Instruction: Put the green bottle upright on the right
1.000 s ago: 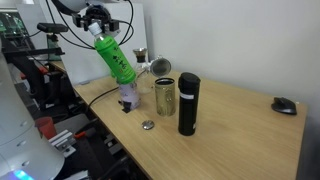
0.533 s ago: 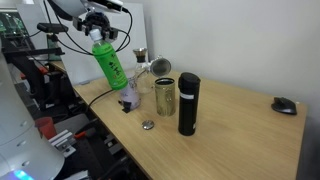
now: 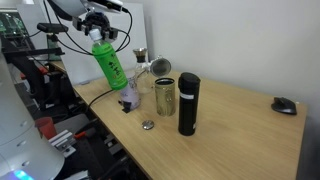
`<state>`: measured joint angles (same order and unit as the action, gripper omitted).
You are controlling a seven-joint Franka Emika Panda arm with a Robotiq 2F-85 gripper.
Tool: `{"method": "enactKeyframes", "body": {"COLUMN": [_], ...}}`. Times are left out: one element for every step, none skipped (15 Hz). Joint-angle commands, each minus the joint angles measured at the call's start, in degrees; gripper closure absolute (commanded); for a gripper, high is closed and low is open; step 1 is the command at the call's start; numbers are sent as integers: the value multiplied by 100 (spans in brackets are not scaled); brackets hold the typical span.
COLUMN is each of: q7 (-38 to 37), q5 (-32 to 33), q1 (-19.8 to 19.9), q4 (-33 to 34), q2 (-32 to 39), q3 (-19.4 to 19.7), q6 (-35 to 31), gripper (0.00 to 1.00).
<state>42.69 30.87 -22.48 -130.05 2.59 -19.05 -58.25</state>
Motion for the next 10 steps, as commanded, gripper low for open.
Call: {"method": "enactKeyframes", "body": {"q7": [-159, -216, -255, -316, -383, -470, -629, -815, -979, -1189], "q5": [111, 76, 64, 57, 37, 12, -26, -60, -98, -160], "q1": [118, 150, 180, 215, 260, 311, 370, 431, 493, 569], "q4": [-63, -119, -164, -216, -265, -301, -320, -323, -331, -318], "q2": [169, 211, 259, 317, 372, 430, 495, 585, 655, 737], "q3": [-52, -35, -26, -11, 9, 26, 53, 85, 117, 166], "q6": [432, 574, 694, 803, 870, 916, 921, 930, 919, 888], "gripper": [84, 84, 84, 84, 84, 84, 84, 84, 84, 84]}}
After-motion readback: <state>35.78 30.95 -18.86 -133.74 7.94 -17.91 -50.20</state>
